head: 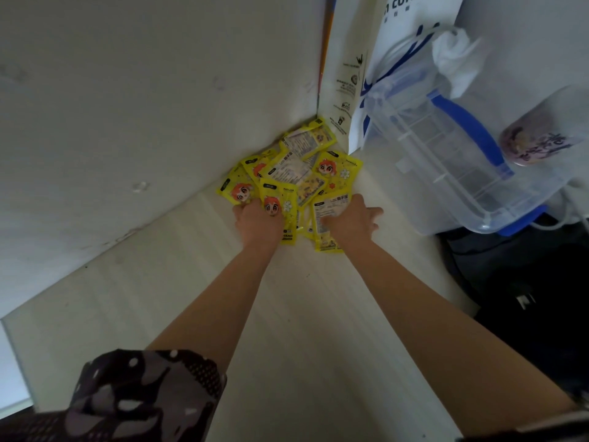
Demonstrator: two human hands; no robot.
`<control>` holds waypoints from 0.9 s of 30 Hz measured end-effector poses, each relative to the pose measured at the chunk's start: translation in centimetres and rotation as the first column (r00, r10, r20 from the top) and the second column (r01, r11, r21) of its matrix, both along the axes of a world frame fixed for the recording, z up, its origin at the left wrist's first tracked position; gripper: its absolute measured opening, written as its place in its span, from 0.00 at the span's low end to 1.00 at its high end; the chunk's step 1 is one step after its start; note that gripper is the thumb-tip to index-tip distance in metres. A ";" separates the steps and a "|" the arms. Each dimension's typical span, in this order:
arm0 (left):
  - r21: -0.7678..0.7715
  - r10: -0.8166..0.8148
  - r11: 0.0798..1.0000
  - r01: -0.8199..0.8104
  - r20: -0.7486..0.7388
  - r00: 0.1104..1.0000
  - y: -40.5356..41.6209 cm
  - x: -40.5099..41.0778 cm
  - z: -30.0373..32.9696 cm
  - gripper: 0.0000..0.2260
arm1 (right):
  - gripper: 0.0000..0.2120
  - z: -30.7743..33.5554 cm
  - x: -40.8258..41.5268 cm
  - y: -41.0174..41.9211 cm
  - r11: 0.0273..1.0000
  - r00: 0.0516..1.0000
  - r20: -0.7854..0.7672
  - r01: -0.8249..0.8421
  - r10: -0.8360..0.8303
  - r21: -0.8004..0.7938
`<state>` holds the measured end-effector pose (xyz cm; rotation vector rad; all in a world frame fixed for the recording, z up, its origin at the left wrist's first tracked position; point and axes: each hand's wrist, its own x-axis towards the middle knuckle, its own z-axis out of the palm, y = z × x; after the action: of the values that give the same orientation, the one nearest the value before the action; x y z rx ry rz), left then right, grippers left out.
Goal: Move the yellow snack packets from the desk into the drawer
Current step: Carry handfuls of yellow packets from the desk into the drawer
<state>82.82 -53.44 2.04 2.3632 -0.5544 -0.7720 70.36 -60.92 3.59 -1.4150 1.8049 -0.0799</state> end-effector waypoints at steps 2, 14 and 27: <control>-0.030 0.006 1.000 -0.005 0.011 1.000 0.2 -0.1 0.0 0.07 | 0.19 0.0 0.1 0.2 1.000 0.999 0.033 -0.018 0.018 -0.005; 0.003 0.068 0.998 -0.068 -0.031 0.997 4.4 -0.3 0.4 0.08 | 0.22 0.7 -2.2 2.4 0.993 0.993 0.046 -0.112 0.113 -0.020; -0.043 0.261 0.962 -0.271 -0.162 0.952 11.7 -0.4 0.7 0.05 | 0.35 0.6 -7.5 6.3 0.985 0.983 0.126 -0.122 0.137 -0.119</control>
<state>82.45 -41.71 2.69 2.2339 -0.1854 -0.7911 62.84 -54.66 4.21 -1.5644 1.6165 -0.2059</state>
